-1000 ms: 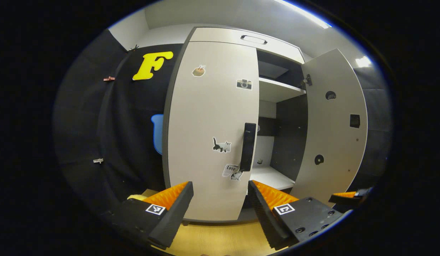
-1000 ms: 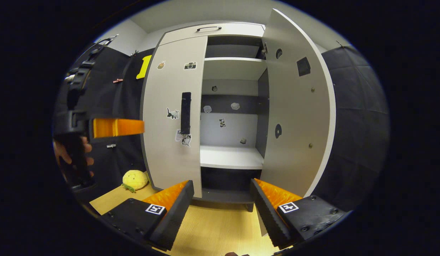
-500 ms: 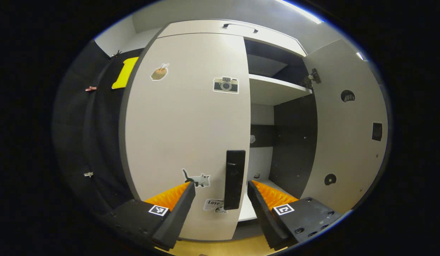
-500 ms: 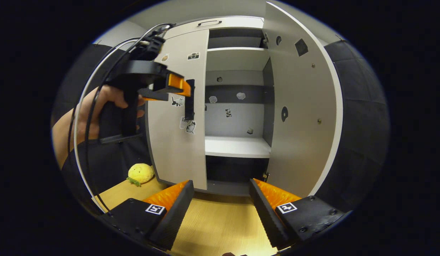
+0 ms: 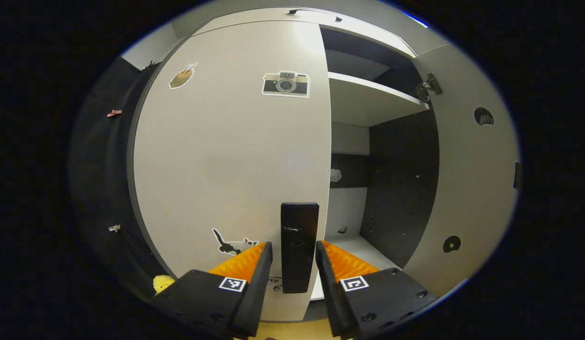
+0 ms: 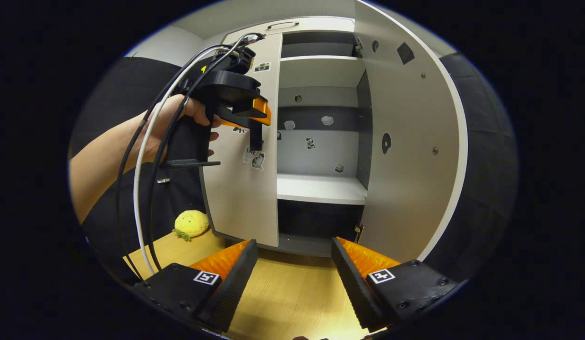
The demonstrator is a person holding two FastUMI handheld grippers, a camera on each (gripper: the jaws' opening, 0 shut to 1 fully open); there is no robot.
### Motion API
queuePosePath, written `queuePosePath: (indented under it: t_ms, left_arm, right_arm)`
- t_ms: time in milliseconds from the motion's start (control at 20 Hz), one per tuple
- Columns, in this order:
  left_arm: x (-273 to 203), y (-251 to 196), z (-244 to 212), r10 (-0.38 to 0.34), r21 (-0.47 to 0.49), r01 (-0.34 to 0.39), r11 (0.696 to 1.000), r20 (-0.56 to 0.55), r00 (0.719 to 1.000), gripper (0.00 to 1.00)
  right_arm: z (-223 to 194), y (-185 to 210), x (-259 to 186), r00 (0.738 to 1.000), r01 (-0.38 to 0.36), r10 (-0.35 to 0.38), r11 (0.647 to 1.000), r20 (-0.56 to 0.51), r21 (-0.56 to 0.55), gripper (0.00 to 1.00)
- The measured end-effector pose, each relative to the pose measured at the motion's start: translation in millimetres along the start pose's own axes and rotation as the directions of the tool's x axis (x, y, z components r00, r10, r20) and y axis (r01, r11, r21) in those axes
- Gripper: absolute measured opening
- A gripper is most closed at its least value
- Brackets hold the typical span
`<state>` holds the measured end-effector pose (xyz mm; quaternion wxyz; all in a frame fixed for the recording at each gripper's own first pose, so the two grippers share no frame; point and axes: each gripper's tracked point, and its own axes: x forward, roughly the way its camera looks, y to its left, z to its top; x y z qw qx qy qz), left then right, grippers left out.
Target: Open the right door of the double-door shoe cabinet with the right hand, and open the left door with the left hand.
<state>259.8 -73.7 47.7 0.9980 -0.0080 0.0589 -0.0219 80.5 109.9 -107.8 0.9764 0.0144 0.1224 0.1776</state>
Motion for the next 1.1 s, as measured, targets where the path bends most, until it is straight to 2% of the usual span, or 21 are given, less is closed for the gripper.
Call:
queuePosePath:
  t_ms: [200, 500, 650, 750, 1100]
  left_arm:
    - [2.6, -4.0, -1.1, -0.002, -0.008, 0.002, 1.000, -0.012, 1.000, 0.35]
    - [2.2, -3.0, -5.1, 0.006, -0.002, -0.006, 1.000, -0.016, 1.000, 0.32]
    - [0.9, -3.0, -5.9, -0.004, -0.027, 0.004, 1.000, -0.009, 1.000, 0.19]
    - [-0.7, -2.9, -6.0, -0.010, -0.027, 0.010, 1.000, -0.006, 1.000, 0.14]
    - [-5.9, 0.5, -7.1, -0.061, -0.051, 0.062, 0.997, 0.012, 0.998, 0.14]
  right_arm:
    - [-4.7, -5.0, 1.2, 1.000, 0.000, 0.000, 1.000, -0.021, 0.018, 0.98]
    - [-8.4, -6.5, -0.4, 0.999, -0.009, 0.010, 1.000, -0.034, 0.029, 0.98]
    - [-13.8, -5.4, -1.6, 0.999, -0.017, 0.018, 0.999, -0.051, 0.032, 0.98]
    - [-13.8, -5.3, -2.4, 0.998, -0.015, 0.017, 1.000, -0.054, 0.024, 0.98]
    - [-10.9, -10.9, -8.0, 0.998, 0.028, -0.027, 0.999, -0.057, 0.024, 0.98]
